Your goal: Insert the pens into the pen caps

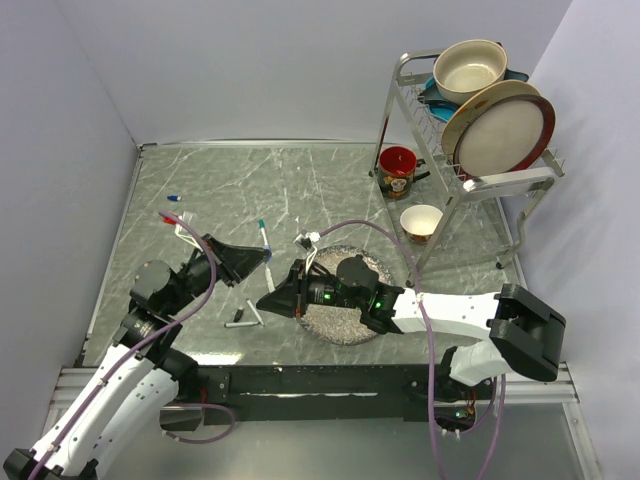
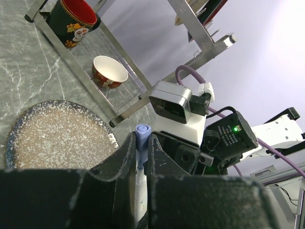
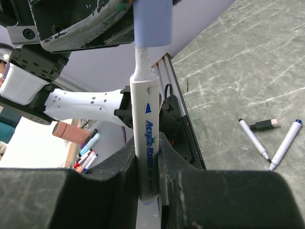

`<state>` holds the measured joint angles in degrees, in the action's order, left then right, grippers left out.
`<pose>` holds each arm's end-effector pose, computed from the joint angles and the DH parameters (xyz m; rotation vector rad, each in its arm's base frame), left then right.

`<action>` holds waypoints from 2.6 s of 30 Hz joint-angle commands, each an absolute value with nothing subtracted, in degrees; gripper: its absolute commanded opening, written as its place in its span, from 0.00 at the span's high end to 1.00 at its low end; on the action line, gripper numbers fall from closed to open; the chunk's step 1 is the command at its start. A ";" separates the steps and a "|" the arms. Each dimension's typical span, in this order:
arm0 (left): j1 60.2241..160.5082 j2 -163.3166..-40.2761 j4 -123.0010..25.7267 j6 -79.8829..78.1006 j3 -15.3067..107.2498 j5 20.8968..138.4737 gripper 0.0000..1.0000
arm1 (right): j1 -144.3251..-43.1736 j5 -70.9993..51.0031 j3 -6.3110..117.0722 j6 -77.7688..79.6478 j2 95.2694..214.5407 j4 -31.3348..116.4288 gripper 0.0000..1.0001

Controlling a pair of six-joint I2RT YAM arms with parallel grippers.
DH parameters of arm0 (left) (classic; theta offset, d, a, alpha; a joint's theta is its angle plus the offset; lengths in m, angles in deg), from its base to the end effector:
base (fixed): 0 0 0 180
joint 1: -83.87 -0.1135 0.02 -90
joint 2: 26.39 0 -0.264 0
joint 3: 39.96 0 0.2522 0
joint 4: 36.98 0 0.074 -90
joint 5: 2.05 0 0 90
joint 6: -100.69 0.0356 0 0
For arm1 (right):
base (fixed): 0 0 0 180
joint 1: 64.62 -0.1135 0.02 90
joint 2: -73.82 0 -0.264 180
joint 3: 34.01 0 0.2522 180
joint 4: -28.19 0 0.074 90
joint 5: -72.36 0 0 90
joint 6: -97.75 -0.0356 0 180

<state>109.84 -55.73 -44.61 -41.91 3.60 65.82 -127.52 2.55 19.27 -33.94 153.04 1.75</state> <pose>0.1205 -0.0736 0.3171 -0.0266 1.6261 -1.3692 0.1279 0.2770 0.2635 -0.6537 1.7220 1.6442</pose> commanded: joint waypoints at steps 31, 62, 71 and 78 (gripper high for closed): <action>109.97 -53.73 -46.78 -40.55 6.41 68.17 0.99 | -128.08 1.17 18.42 -34.17 150.55 -0.59 1.00; 109.97 -52.41 -42.13 -41.08 1.40 64.66 0.99 | -127.99 1.43 21.67 -33.73 150.55 1.08 1.00; 109.97 -47.22 -44.59 -40.73 -1.23 61.94 0.99 | -127.29 0.20 23.95 -32.24 148.36 3.02 1.00; 109.97 -45.81 -39.58 -43.01 -2.91 57.54 0.99 | -127.02 3.36 24.48 -31.89 146.86 1.00 1.00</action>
